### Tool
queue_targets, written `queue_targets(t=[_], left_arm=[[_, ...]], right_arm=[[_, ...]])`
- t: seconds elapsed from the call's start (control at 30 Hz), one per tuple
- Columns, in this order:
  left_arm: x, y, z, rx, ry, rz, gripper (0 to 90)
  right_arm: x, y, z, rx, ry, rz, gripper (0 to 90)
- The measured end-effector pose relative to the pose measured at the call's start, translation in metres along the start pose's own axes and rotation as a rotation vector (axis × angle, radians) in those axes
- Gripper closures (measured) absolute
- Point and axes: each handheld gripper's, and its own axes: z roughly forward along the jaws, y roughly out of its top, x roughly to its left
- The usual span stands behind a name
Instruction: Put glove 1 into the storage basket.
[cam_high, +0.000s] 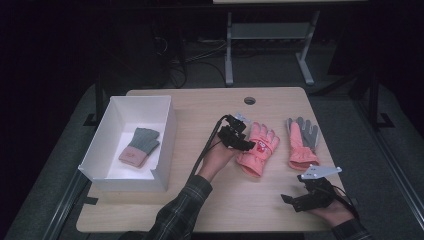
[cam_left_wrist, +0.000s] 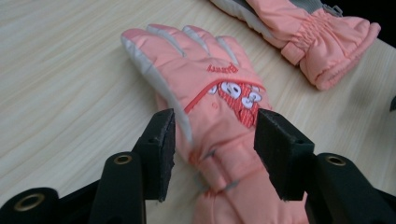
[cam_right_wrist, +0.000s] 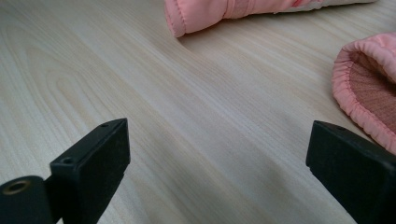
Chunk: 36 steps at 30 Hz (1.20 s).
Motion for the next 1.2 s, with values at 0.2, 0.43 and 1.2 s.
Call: queue_targets(t=[0.2, 0.43, 1.2], left_arm=[[-0.001, 0.002, 0.019, 0.026, 0.019, 0.000, 50.4], [0.003, -0.001, 0.028, 0.087, 0.050, 0.006, 60.0], [0.022, -0.013, -0.025, 0.116, -0.042, 0.042, 88.2]], right_arm=[[0.000, 0.000, -0.001, 0.004, 0.003, 0.004, 5.9], [0.000, 0.000, -0.001, -0.002, 0.003, -0.001, 5.9], [0.000, 0.000, -0.001, 0.001, 0.003, 0.002, 5.9]])
